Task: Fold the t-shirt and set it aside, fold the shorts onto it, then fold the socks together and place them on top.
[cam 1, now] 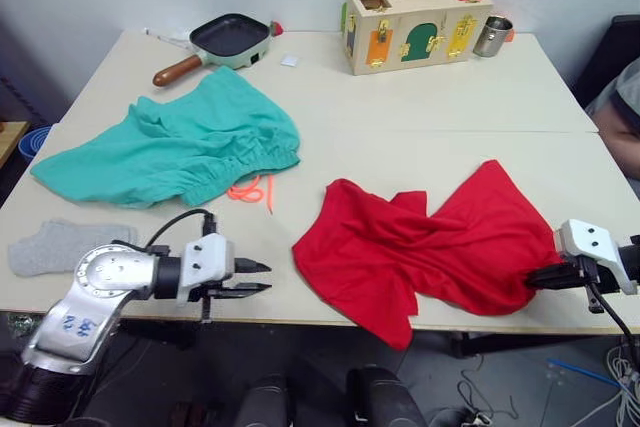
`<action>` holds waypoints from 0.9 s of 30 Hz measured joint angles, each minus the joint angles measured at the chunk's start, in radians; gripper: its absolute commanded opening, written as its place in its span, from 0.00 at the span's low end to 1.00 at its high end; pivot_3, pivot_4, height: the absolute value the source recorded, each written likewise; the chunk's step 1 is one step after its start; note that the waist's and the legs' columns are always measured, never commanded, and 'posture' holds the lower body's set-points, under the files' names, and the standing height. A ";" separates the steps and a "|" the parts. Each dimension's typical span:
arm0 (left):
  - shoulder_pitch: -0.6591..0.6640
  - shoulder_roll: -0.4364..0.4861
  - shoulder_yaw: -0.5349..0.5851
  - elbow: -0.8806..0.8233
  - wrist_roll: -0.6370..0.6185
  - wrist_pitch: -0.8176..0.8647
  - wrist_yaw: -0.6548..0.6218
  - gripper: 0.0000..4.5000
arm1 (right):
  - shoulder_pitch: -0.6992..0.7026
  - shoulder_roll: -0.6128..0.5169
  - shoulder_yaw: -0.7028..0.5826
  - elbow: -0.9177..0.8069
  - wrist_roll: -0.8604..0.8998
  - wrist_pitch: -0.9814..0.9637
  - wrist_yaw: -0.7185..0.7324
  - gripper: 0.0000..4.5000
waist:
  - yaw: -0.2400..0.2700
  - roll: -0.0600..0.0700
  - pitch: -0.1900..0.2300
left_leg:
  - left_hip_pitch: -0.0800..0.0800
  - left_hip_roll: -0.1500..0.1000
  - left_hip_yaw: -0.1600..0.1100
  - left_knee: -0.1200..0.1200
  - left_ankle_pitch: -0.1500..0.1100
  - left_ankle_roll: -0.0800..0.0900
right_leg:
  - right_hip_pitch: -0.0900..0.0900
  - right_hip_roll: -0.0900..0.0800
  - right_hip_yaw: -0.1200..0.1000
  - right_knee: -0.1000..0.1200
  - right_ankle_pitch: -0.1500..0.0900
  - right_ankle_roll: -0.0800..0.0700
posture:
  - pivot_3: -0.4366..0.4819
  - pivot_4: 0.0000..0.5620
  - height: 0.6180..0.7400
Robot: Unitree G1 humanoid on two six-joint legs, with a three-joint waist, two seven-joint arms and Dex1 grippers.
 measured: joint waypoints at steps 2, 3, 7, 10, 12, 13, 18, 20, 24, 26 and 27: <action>-0.035 -0.047 -0.055 0.003 0.031 -0.023 0.008 0.62 | 0.003 0.000 -0.007 0.002 -0.001 0.000 0.001 0.00 | 0.002 0.000 0.000 | -0.001 0.000 0.000 0.002 0.000 0.001 | 0.000 0.000 0.000 -0.001 0.001 0.001 | 0.48 0.27 1.00; -0.053 -0.069 -0.082 0.004 0.044 -0.030 0.012 0.68 | 0.006 0.000 -0.012 0.002 -0.001 0.001 0.002 0.00 | 0.003 0.000 0.000 | -0.002 -0.001 0.000 0.003 -0.001 0.001 | 0.000 0.000 0.000 -0.001 0.001 0.002 | 0.48 0.27 1.00; -0.129 -0.142 -0.172 0.052 0.091 -0.057 0.011 0.68 | 0.048 -0.001 -0.042 -0.008 0.005 0.014 0.002 0.00 | 0.001 0.000 0.000 | -0.002 -0.001 0.000 0.005 -0.001 0.002 | 0.001 0.000 0.000 0.000 0.001 0.002 | 0.48 0.27 1.00; -0.179 -0.200 -0.229 0.091 0.120 -0.067 0.015 0.68 | 0.103 -0.002 -0.073 -0.036 0.010 0.027 0.002 0.00 | 0.001 -0.001 0.000 | -0.001 0.000 0.000 0.004 -0.001 0.004 | 0.001 0.000 0.000 0.001 0.002 0.003 | 0.48 0.27 1.00; -0.212 -0.224 -0.276 0.131 0.161 -0.100 0.011 0.68 | 0.149 -0.005 -0.101 -0.062 0.019 0.041 0.003 0.00 | 0.001 0.000 0.000 | 0.000 -0.001 0.000 0.004 0.000 0.004 | 0.002 0.001 0.001 0.002 0.002 0.003 | 0.48 0.27 1.00; -0.226 -0.237 -0.296 0.155 0.179 -0.114 0.006 0.68 | 0.172 -0.007 -0.116 -0.076 0.025 0.051 0.003 0.00 | 0.000 0.000 0.000 | 0.000 0.000 0.000 0.004 0.000 0.004 | 0.002 0.001 0.001 0.002 0.002 0.003 | 0.48 0.27 1.00; -0.267 -0.272 -0.364 0.235 0.206 -0.148 -0.045 0.68 | 0.248 -0.027 -0.175 -0.129 0.041 0.095 0.003 0.00 | -0.002 0.000 0.000 | 0.001 0.000 0.001 0.004 0.000 0.003 | 0.002 0.001 0.001 0.003 0.002 0.003 | 0.48 0.27 1.00; -0.283 -0.287 -0.393 0.239 0.207 -0.153 -0.075 0.68 | 0.276 -0.030 -0.200 -0.151 0.049 0.111 0.003 0.00 | 0.001 0.000 0.000 | 0.001 0.000 0.001 0.004 0.000 0.003 | 0.002 0.001 0.001 0.003 0.002 0.003 | 0.48 0.27 1.00; -0.308 -0.341 -0.436 0.246 0.222 -0.156 -0.088 0.68 | 0.325 -0.030 -0.237 -0.190 0.056 0.133 0.001 0.00 | 0.003 -0.001 0.000 | 0.000 0.000 0.001 0.005 0.000 0.003 | 0.002 0.001 0.001 0.002 0.002 0.003 | 0.48 0.27 1.00; -0.321 -0.373 -0.455 0.278 0.247 -0.159 -0.072 0.68 | 0.351 -0.030 -0.256 -0.206 0.060 0.140 -0.001 0.00 | 0.006 -0.001 0.000 | 0.000 0.000 0.001 0.005 0.000 0.003 | 0.002 0.001 0.001 0.002 0.002 0.003 | 0.48 0.27 1.00; -0.322 -0.379 -0.463 0.283 0.260 -0.163 -0.065 0.68 | 0.358 -0.030 -0.263 -0.215 0.060 0.143 -0.002 0.00 | 0.006 -0.001 0.001 | 0.000 0.000 0.001 0.005 0.000 0.003 | 0.002 0.001 0.001 0.002 0.002 0.003 | 0.48 0.27 1.00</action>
